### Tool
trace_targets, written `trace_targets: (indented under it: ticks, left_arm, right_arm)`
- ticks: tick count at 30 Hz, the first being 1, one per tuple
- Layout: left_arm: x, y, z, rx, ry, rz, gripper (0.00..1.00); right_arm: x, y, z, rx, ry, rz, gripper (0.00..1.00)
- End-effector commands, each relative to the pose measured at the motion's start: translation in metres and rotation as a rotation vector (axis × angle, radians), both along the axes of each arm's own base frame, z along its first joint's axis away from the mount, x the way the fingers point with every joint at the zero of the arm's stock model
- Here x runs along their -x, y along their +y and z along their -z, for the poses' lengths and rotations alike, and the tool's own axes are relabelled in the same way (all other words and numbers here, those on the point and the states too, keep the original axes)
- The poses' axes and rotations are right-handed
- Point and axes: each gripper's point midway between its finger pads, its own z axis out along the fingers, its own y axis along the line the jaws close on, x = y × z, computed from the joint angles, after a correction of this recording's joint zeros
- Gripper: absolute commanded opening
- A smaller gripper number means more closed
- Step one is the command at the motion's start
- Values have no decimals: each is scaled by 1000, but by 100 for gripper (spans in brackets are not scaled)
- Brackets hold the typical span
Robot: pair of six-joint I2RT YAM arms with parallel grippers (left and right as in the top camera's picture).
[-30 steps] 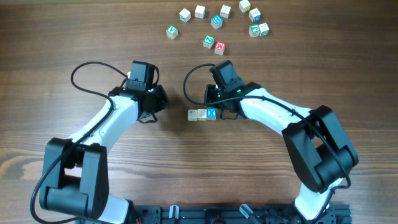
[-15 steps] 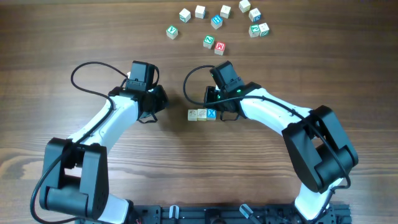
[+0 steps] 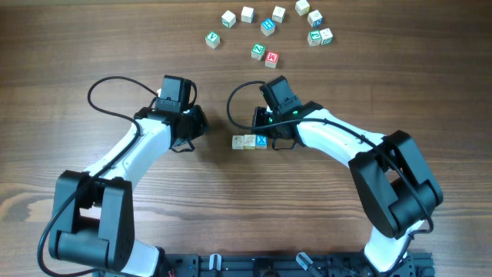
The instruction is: Form a horizontal line
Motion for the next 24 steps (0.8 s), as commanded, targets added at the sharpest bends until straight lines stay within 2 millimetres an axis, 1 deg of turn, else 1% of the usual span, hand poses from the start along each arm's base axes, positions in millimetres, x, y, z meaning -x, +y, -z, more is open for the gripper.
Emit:
trace_targets:
  ticks: [1,24]
  left_arm:
    - [0,4,-4,-12,-14,-13,4]
    - [0,4,-3,-12,-14,-13,4]
  right_arm:
    - [4,7,1,-16,19,-8,4]
    - [5,9,1,-25,25,-13,5]
